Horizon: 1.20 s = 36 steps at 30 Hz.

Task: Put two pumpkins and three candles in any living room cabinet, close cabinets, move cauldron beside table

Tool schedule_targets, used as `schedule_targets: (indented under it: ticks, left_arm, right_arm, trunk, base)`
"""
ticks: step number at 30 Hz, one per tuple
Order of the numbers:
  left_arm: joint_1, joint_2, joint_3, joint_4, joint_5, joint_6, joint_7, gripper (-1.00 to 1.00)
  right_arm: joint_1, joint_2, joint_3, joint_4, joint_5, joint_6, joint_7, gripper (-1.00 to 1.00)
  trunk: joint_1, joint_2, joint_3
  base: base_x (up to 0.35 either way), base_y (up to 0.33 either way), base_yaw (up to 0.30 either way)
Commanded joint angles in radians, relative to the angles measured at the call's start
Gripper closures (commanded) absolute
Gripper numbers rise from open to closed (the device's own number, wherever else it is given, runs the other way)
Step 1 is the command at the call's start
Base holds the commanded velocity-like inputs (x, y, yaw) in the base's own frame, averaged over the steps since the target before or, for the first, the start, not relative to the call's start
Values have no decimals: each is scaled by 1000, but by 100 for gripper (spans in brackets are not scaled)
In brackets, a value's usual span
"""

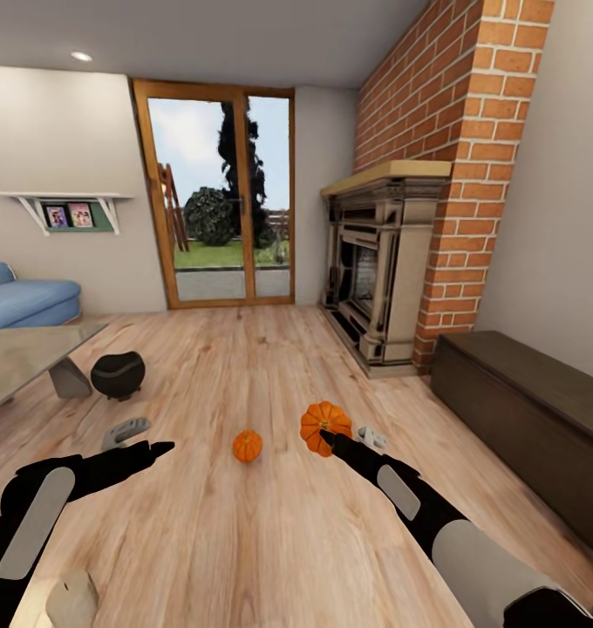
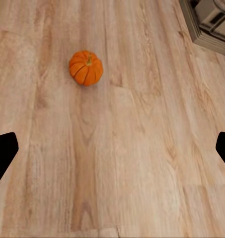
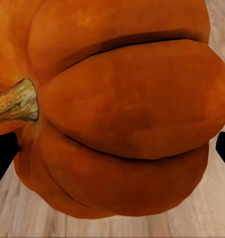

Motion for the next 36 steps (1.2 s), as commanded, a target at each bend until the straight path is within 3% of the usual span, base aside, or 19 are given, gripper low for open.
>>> schedule_targets:
  ticks: [1,36]
  left_arm:
    - [0,0,0,-1,11,4,10,-100]
    - [0,0,0,0,12,4,9,-100]
  right_arm:
    - [-1,0,1,-1,-8,2,1,100]
    - [-1,0,1,-1,-8,2,1,100]
  trunk:
    - [0,0,-1]
    - [0,0,-1]
  base:
    - [321,14,0]
    - [312,-11,0]
